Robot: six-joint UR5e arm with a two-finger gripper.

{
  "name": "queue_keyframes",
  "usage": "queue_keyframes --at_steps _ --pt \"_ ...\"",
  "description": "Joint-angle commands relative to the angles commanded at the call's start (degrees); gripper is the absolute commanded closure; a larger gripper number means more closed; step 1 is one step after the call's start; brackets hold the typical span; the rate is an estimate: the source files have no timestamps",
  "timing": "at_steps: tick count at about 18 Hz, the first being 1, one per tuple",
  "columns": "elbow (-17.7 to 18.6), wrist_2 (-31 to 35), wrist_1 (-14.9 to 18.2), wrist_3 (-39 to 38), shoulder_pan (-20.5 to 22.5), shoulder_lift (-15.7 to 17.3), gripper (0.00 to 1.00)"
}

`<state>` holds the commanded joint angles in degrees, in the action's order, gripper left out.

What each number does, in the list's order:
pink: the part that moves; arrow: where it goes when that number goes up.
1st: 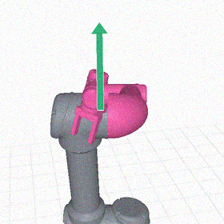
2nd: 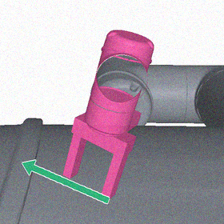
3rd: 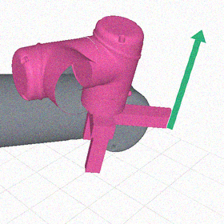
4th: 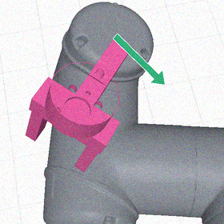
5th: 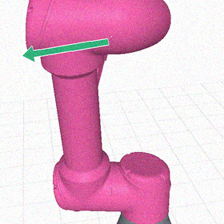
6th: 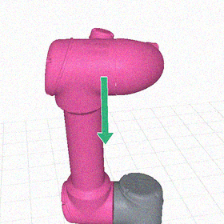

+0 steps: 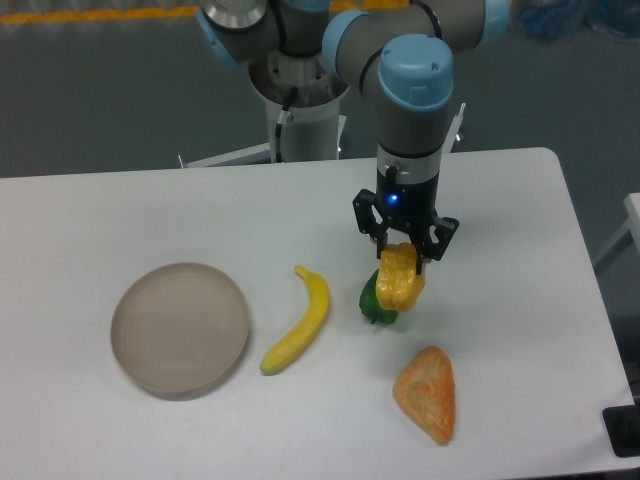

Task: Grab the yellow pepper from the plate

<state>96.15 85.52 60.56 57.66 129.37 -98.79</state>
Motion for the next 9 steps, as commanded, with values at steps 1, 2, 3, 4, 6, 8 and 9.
queue_keyframes --at_steps 1,2,3,4,6,8,9 --pt "0.00 0.00 -0.09 -0.09 0.00 0.09 0.62" --pt "0.00 0.09 -0.09 -0.17 -0.09 0.09 0.62" --pt "-0.26 0.00 -0.09 -0.17 -0.17 0.00 0.62" --pt "-0.43 0.00 -0.18 -0.17 -0.18 -0.09 0.62" --pt "-0.70 -0.09 -0.18 -0.09 0.00 -0.09 0.62" --pt "-0.61 0.00 -0.18 -0.17 -0.09 -0.09 0.62" --pt "-0.35 -0.09 -0.26 -0.09 0.00 -0.09 0.62"
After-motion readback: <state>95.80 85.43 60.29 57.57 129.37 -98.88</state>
